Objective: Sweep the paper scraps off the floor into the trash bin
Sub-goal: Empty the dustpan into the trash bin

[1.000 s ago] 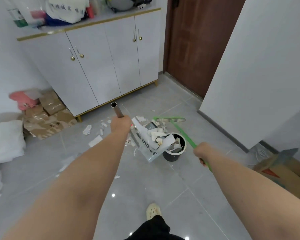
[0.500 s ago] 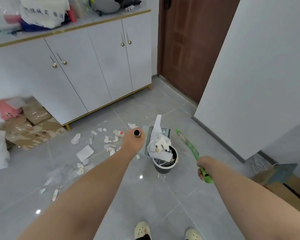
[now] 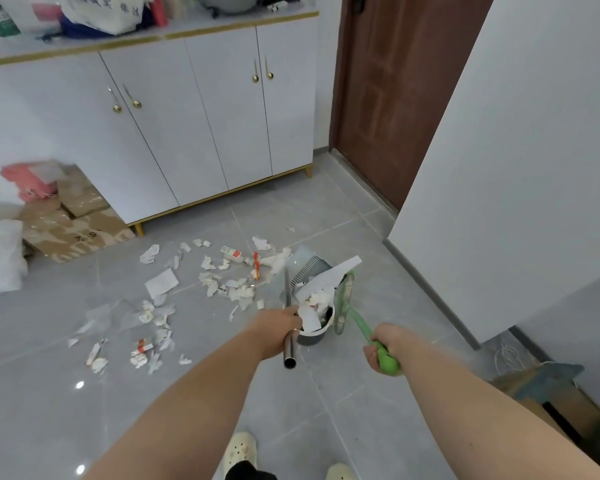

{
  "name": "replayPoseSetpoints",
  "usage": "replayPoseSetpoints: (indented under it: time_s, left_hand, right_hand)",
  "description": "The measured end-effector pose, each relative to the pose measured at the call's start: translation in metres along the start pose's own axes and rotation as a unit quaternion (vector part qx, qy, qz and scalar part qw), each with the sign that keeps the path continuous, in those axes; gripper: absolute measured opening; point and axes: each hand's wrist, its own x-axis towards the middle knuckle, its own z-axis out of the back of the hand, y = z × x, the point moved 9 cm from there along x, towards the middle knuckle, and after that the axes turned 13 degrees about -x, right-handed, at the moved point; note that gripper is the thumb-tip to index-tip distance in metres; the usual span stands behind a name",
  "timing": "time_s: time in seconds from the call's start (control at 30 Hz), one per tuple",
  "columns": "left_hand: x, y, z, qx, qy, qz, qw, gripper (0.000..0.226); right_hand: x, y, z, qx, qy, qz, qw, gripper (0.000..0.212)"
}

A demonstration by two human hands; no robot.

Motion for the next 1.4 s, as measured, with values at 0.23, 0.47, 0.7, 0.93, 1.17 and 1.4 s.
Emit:
replayPoseSetpoints:
  time_s: [0.23,0.47,0.7,0.93,1.17,1.4]
  left_hand:
    - [-0.010,-0.005,-0.005,0.073,-0.004,0.069,0.995,0.041]
    - [-0.017,0.000,-0.011,-0.113,-0.009,0.096,0.989,0.051]
    - [-0.024,0.014,-0.025,-0.570,-0.034,0.274,0.774,0.005]
    - [-0.026,0.016,-0.030,-0.515,-0.062,0.357,0.777,0.016]
    - [-0.029,0.016,-0.023,-0.596,-0.116,0.354,0.711,0.019]
    - [-0.038,0.018,-0.018,-0.632,-0.173,0.337,0.676,0.020]
  right_hand:
    - [-0.004,-0.008,0.025,-0.030,-0.027,0.018,0.999,0.027]
    - [-0.010,-0.017,0.041,-0.060,-0.047,0.017,0.997,0.026]
    - [-0.015,-0.014,0.062,-0.113,-0.065,0.020,0.991,0.024]
    - [-0.020,-0.014,0.068,-0.135,-0.095,0.028,0.986,0.012]
    - [-0.034,-0.008,0.078,-0.200,-0.104,0.061,0.972,0.014]
    - [-0.059,0.010,0.087,-0.298,-0.155,0.104,0.936,0.015]
